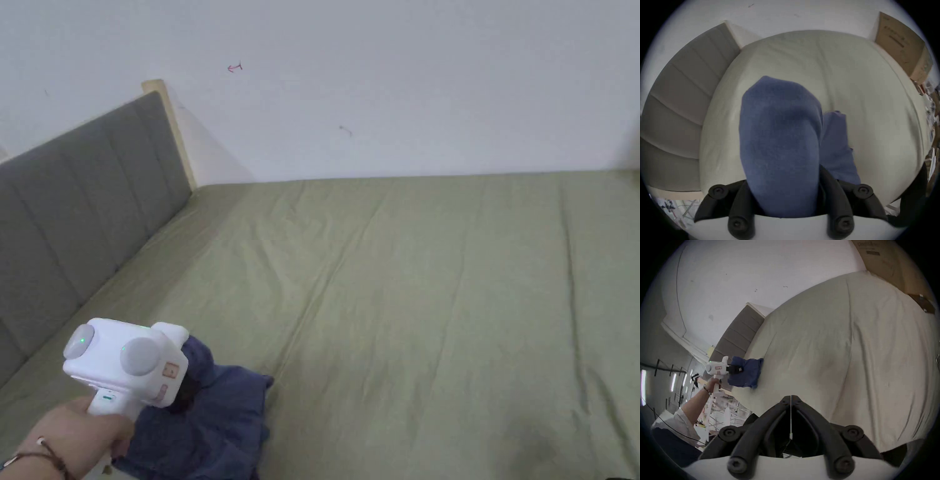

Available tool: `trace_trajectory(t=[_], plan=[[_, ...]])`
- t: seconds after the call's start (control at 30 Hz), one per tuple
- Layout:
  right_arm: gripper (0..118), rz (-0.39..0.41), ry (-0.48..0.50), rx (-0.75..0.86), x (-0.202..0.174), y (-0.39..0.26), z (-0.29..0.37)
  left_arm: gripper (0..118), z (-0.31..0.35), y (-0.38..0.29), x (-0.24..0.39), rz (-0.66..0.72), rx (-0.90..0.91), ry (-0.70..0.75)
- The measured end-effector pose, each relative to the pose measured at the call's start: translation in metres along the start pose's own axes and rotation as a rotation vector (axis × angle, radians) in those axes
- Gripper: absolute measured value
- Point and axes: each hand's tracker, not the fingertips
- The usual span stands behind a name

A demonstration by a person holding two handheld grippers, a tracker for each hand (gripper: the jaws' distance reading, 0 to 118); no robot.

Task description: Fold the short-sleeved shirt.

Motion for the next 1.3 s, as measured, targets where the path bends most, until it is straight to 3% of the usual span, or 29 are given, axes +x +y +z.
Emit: trace_trajectory(t=[0.03,0.07,0.13,0.3,0.57,0.63,0.67,0.7,0.73,0.77,0.8,0.9,1.0,1.1,1.13,1.23,1.3], plan=[[0,-0.018,0.012,0.002,0.001,-0.001,0.001,31,-0.003,0.002,-0.008,0.01,-0.01,0.02],[0,-0.023,0.014,0.003,0.001,-0.002,0.002,48,-0.006,0.002,-0.015,0.006,-0.014,0.032],[0,-0.011,-0.005,0.007,-0.006,-0.002,0.003,95,-0.007,0.002,-0.025,-0.02,-0.008,0.128],[0,0.027,-0.043,0.003,-0.014,0.0,-0.001,97,0.01,-0.002,-0.051,0.019,0.083,0.134],[0,0.073,-0.083,0.016,-0.021,0.008,-0.007,98,0.06,-0.021,-0.016,0.064,0.202,0.034],[0,0.102,-0.1,0.016,-0.019,0.011,-0.008,90,0.073,-0.022,0.006,0.139,0.187,-0.257],[0,0.114,-0.114,0.016,-0.021,0.013,-0.008,76,0.079,-0.023,0.022,0.146,0.209,-0.319],[0,0.127,-0.138,0.018,-0.024,0.015,-0.008,52,0.087,-0.023,0.044,0.141,0.232,-0.345],[0,0.134,-0.188,0.017,-0.027,0.018,-0.008,10,0.087,-0.021,0.058,0.124,0.272,-0.304],[0,0.142,-0.237,0.012,-0.029,0.02,-0.008,0,0.094,-0.024,0.081,0.126,0.329,-0.239],[0,0.159,-0.277,0.011,-0.034,0.023,-0.007,0,0.103,-0.028,0.105,0.143,0.406,-0.211],[0,0.167,-0.282,0.051,-0.044,0.032,0.004,0,0.119,-0.026,0.155,0.226,0.473,-0.454],[0,0.234,-0.265,0.196,-0.062,0.045,0.027,0,0.151,-0.015,0.201,0.195,0.58,-0.376],[0,0.338,-0.254,0.436,-0.077,0.055,0.054,0,0.189,-0.01,0.229,0.15,0.75,-0.371],[0,0.381,-0.252,0.54,-0.084,0.054,0.063,0,0.202,-0.013,0.24,0.154,0.807,-0.309],[0,0.468,-0.375,0.744,-0.101,0.052,0.075,0,0.223,-0.023,0.261,0.191,0.98,-0.126],[0,0.494,-0.377,0.825,-0.105,0.05,0.075,0,0.228,-0.034,0.271,0.188,1.076,-0.091]])
